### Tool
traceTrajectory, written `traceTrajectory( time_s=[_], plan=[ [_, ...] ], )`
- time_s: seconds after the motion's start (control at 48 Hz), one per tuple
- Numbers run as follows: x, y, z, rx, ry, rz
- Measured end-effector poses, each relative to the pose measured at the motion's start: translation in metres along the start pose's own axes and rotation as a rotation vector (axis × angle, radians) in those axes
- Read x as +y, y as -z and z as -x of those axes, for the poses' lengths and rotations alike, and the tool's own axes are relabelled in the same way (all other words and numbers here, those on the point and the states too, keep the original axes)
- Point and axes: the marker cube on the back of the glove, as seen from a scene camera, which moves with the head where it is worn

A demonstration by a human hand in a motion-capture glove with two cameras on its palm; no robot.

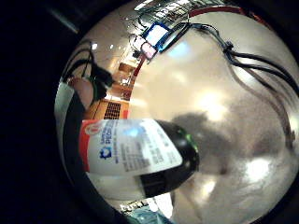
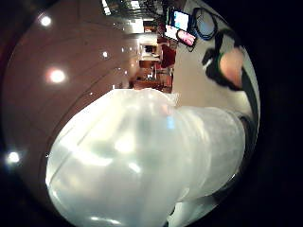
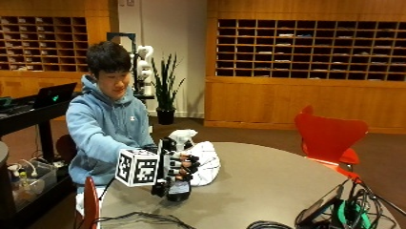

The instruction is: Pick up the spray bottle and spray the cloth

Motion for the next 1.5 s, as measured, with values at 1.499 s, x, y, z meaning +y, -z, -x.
traceTrajectory(
  time_s=[1.499],
  plan=[
    [0.057,-0.136,0.131,1.767,0.114,0.656]
  ],
)
